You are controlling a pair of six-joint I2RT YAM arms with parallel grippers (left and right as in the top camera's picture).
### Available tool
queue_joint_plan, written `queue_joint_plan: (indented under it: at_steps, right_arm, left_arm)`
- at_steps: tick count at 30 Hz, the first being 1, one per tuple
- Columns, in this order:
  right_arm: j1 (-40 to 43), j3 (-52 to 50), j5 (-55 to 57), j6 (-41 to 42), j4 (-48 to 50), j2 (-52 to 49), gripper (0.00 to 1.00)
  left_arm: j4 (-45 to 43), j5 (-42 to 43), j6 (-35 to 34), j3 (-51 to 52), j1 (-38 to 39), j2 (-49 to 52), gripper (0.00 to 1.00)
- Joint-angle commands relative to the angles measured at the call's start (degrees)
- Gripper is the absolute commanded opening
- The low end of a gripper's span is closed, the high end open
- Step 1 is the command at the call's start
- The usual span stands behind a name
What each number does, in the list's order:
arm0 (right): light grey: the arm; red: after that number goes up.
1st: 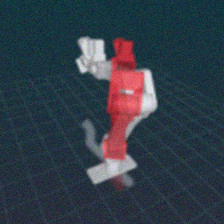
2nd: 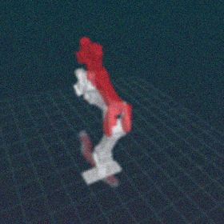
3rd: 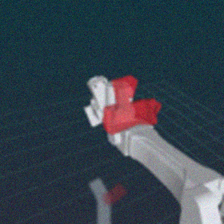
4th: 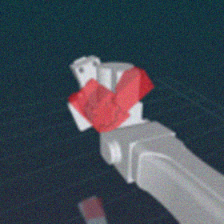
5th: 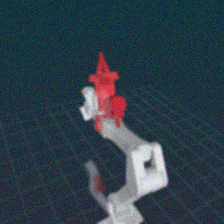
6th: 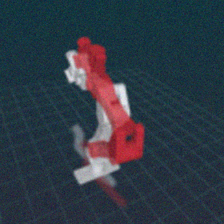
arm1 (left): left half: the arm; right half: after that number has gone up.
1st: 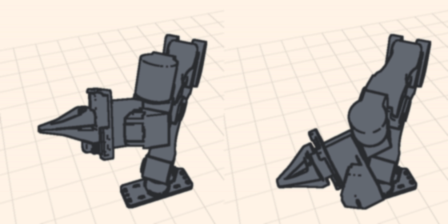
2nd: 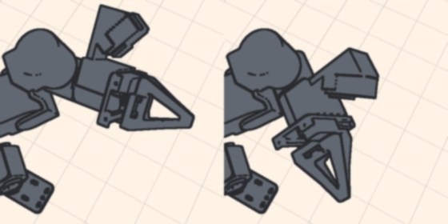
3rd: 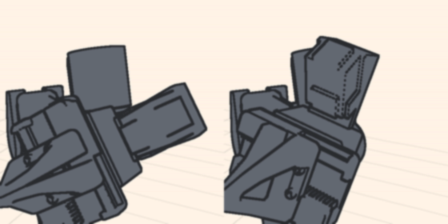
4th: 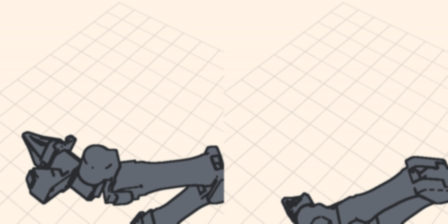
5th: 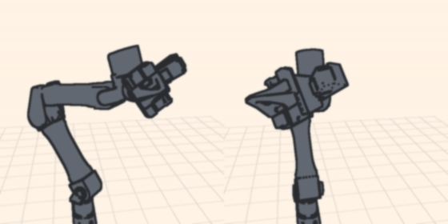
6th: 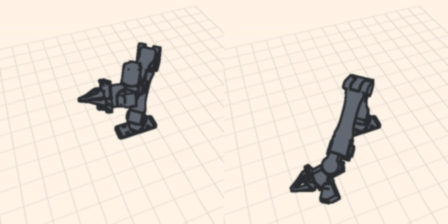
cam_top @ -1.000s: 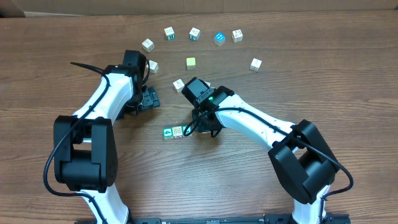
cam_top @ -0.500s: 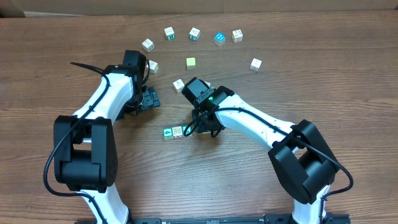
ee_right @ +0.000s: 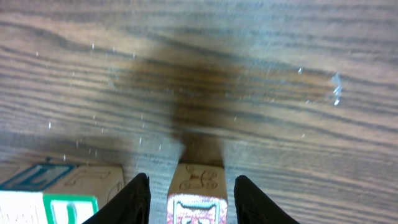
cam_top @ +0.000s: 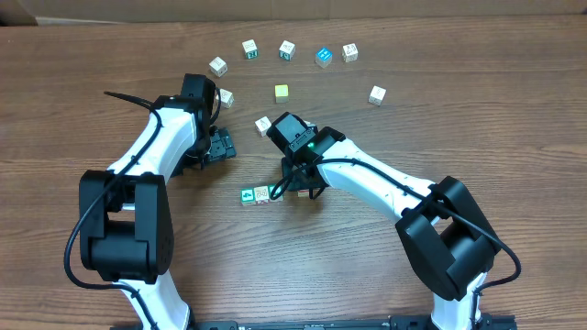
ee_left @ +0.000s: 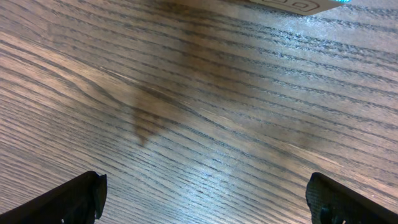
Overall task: Form a horizontal line
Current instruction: 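Lower the red block to the right of the green L block, then open the right gripper and raise it off the red block, then lower the right gripper beside the red block and nudge it into line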
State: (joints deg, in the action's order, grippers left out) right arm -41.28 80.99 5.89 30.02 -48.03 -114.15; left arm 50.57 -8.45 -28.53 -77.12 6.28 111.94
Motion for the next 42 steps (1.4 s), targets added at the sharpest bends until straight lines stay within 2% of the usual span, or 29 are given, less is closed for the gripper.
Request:
queue_joint_plan:
  at_steps: [1,8,26,40,42]
  right_arm:
    - [0.2,-0.4,5.1,1.7,0.9,1.5,0.41]
    - [0.2,-0.4,12.2,6.2,1.1,1.5,0.42]
    - [3.8,-0.4,12.1,8.2,-3.4,1.5,0.43]
    - [4.1,-0.4,8.4,8.2,-4.4,1.5,0.4]
    - [4.1,-0.4,8.0,8.2,-4.8,1.5,0.37]
  left_arm:
    - [-0.1,-0.7,-0.2,0.2,0.1,0.6,1.0]
    - [-0.1,-0.7,-0.2,0.2,0.1,0.6,1.0]
    - [-0.1,-0.7,-0.2,0.2,0.1,0.6,1.0]
    - [-0.1,-0.7,-0.2,0.2,0.1,0.6,1.0]
    - [-0.1,-0.7,-0.2,0.2,0.1,0.6,1.0]
